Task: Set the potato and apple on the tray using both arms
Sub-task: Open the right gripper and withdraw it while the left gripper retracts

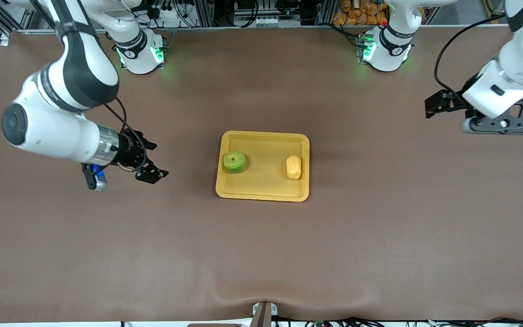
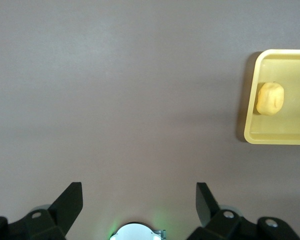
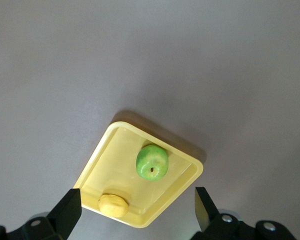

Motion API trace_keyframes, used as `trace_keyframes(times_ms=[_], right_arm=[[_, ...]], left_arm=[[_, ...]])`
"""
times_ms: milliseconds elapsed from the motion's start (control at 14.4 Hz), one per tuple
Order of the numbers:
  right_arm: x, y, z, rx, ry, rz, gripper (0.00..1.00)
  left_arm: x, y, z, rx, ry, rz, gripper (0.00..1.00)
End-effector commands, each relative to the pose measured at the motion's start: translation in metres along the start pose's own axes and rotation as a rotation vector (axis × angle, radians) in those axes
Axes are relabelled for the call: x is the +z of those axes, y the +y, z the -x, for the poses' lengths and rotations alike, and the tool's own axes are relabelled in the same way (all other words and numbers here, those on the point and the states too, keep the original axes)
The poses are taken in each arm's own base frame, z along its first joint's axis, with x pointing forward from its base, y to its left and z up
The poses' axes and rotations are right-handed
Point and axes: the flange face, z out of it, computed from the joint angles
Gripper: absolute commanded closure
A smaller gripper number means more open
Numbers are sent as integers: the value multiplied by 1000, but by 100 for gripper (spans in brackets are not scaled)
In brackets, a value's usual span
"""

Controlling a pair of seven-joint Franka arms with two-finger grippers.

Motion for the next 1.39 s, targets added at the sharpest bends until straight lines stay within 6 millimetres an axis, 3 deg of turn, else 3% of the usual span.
trace_keyframes(times_ms=[0,208,417,556,764,973,1181,1320], right_arm=[[-19,20,16,-108,45,-10,0],[-34,32,11,-128,63,-24,0],[-60,44,4,-139,113,-44,0],[-70,51,2,-199,174,4,0],[-111,72,6,-365,222,42,0],[-154,90,0,-477,214,129,0],[-183,105,0,-635,233,235,0],[-204,125,-22,-695,207,257,0]], left_arm=[[-3,-1,15,33,15,16,0],[5,-6,35,47,52,10,0],[-2,-24,31,167,53,13,0],[-12,-24,20,173,47,11,0],[-39,-30,6,155,41,13,0],[-42,-26,6,121,47,5,0],[-43,-20,7,79,48,-10,0],[-43,-29,8,2,48,3,0]])
